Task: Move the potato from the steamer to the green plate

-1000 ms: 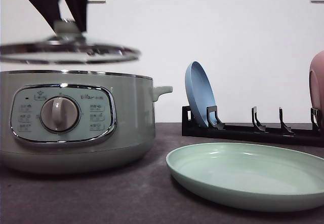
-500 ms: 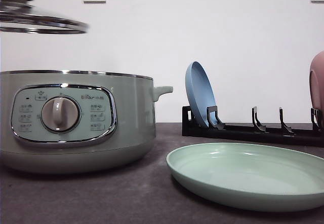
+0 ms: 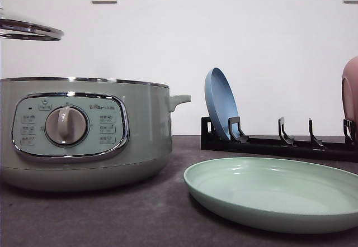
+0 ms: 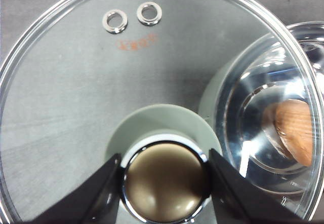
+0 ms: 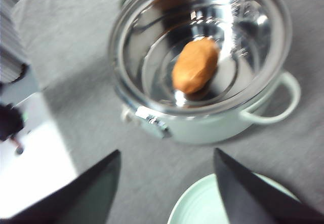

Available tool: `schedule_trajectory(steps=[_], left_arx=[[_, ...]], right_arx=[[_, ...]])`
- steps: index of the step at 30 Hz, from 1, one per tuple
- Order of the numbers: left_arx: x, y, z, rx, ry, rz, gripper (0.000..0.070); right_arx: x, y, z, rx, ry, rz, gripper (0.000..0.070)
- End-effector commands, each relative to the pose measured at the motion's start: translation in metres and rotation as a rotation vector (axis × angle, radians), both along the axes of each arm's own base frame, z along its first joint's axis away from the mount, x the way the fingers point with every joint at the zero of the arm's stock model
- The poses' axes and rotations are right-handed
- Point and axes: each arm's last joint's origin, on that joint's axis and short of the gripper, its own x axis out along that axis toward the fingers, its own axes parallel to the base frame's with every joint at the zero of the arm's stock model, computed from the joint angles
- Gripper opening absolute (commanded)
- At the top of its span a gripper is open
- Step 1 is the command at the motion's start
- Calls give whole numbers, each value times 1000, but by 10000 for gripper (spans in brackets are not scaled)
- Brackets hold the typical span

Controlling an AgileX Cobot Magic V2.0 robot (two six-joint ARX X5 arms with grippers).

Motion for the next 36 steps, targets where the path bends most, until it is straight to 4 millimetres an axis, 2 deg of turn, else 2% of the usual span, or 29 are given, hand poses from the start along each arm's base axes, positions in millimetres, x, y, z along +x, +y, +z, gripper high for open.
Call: schedule_trajectory(steps=[1, 6, 14, 17, 26, 36], left_arx=[[-2, 2, 12, 3, -69, -1, 0], [-2, 3, 12, 3, -69, 4, 0], [-2, 3, 12, 3, -69, 4, 0], [-2, 3, 12, 3, -69, 5, 0], [-2, 7, 12, 4, -69, 19, 0], [-2, 8, 12, 4, -70, 23, 0]], right_arx=[[5, 7, 2, 26, 2, -14, 442], [18, 21, 3, 43, 1, -13, 444], [52, 73, 7, 23, 16, 35, 447], [67, 96, 2, -4, 20, 35, 476], [101, 150, -40, -100, 29, 8, 485], [115, 177, -87, -174, 46, -29, 492]])
